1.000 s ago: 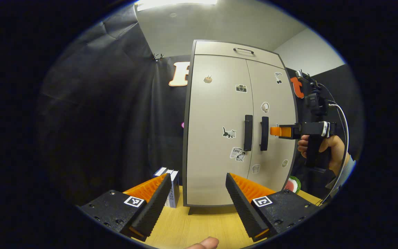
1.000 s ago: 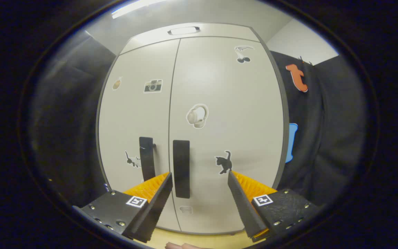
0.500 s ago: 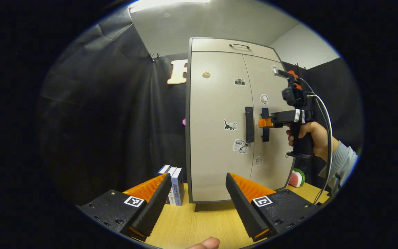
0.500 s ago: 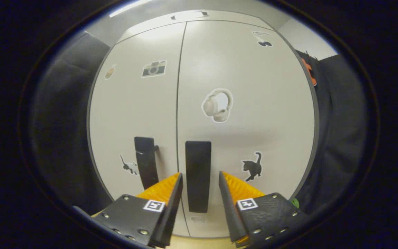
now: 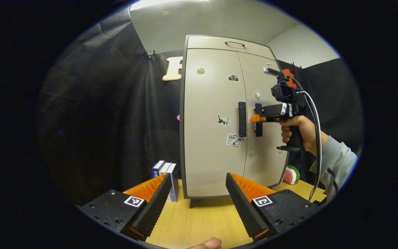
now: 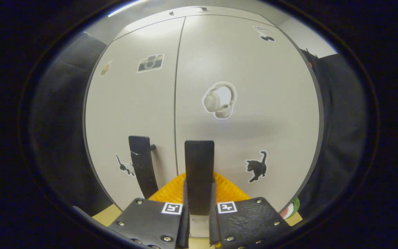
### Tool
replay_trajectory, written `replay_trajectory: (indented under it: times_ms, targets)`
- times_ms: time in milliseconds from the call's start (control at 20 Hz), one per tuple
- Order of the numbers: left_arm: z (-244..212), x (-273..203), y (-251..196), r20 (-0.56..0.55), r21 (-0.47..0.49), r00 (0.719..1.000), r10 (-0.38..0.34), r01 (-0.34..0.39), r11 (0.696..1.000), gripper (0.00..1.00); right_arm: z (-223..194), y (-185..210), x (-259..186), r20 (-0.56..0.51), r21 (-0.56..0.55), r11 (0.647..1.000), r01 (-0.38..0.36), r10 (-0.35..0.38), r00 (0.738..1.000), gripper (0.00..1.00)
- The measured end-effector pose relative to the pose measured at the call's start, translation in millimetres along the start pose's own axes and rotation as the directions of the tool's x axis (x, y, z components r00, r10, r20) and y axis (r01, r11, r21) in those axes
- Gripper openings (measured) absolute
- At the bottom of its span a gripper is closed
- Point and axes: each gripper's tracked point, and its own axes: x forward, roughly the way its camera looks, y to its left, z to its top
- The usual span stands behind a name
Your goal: Open the right door of the double-door shoe cabinet with the right hand, and open the left door with the left hand.
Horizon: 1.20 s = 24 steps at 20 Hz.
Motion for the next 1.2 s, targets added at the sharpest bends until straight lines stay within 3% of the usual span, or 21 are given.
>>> replay_trajectory:
  times_ms: [450,700,1200]
  targets:
    - [0.0,-16.1,-2.0,0.008,-0.015,1.000,0.025,-0.025,1.000,0.98,-2.7,-6.3,-42.1,-0.003,-0.001,0.998,-0.055,0.055,0.998,0.23]
    - [-0.1,-19.0,-12.7,0.003,-0.045,1.000,0.011,-0.011,0.999,0.98,-4.3,-17.3,-75.9,-0.012,-0.008,0.994,-0.109,0.109,0.994,0.23]
    - [18.5,-34.0,-37.3,0.055,-0.013,0.998,-0.011,0.012,1.000,0.98,-6.8,-49.4,-131.6,-0.023,-0.021,0.987,-0.157,0.157,0.987,0.22]
